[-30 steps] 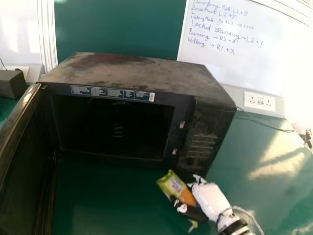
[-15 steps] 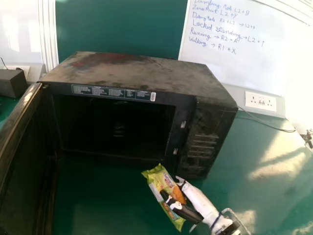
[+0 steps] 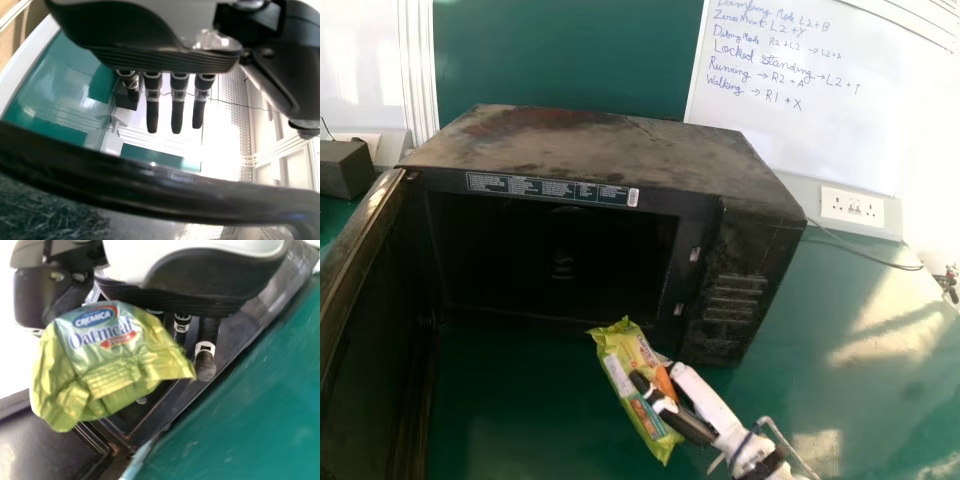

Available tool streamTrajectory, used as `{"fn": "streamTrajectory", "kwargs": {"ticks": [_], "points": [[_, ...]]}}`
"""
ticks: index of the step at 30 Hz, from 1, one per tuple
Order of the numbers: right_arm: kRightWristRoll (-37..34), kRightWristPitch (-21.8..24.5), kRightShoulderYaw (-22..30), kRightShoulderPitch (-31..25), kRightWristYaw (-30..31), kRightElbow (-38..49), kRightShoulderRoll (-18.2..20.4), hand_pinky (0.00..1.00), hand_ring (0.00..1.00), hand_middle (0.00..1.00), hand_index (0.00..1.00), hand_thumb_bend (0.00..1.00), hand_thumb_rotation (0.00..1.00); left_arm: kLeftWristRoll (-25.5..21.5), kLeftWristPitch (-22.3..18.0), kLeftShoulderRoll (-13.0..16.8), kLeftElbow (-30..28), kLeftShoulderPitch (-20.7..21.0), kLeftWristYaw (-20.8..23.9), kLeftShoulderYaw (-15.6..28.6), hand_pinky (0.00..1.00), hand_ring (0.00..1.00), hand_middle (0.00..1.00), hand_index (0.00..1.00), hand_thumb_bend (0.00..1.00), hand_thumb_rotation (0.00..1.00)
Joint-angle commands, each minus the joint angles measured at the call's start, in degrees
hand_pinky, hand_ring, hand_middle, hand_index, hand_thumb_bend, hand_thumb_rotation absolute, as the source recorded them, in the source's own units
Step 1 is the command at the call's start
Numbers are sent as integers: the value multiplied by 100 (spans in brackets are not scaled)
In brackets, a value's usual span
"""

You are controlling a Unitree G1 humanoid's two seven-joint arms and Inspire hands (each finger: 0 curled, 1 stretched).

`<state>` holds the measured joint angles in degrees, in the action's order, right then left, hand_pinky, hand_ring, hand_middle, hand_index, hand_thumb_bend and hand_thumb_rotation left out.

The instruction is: Put biscuit inside oven

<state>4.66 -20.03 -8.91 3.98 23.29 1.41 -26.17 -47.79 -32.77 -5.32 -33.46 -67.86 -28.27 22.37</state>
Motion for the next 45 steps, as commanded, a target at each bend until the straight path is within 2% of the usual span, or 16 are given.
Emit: {"fn": "streamTrajectory", "kwargs": {"ticks": [1,3,7,14,17,26,32,42,45], "points": [[-188,97,-33,188,106,-3,159,11,16,46,48,51,0,27,-7,-187,-15,43,-7,-27,71,81,86,88,94,87],[-222,181,-55,271,165,12,279,11,16,46,48,51,0,41,-26,-179,-1,63,-15,-23,71,80,85,88,93,86],[-34,321,-154,437,149,86,463,9,15,46,48,51,0,2,37,-200,-75,26,45,-92,82,78,83,89,91,84],[766,409,-423,993,-115,-214,706,9,14,46,48,51,0,12,-20,-216,-57,-5,-5,-148,90,85,88,89,90,84],[1050,485,-542,1262,-254,-476,836,9,15,46,48,51,0,19,-17,-230,-82,-43,-1,-175,91,87,89,89,89,83],[1906,286,-905,2316,-703,-1726,1026,10,16,46,48,51,0,-6,-83,-286,-25,-94,-122,-245,89,88,89,87,84,73],[2375,216,-1087,2913,-1064,-2459,1102,9,15,47,48,51,0,-10,-116,-311,-7,-134,-161,-311,87,86,87,86,85,74],[2697,214,-1252,3709,-1444,-3580,1357,8,13,46,48,51,0,-39,-162,-277,-16,-184,-184,-374,90,88,88,89,85,77],[2773,189,-1283,3977,-1633,-3963,1464,8,13,46,48,51,0,-21,-177,-288,-3,-159,-167,-383,89,85,87,89,86,77]]}}
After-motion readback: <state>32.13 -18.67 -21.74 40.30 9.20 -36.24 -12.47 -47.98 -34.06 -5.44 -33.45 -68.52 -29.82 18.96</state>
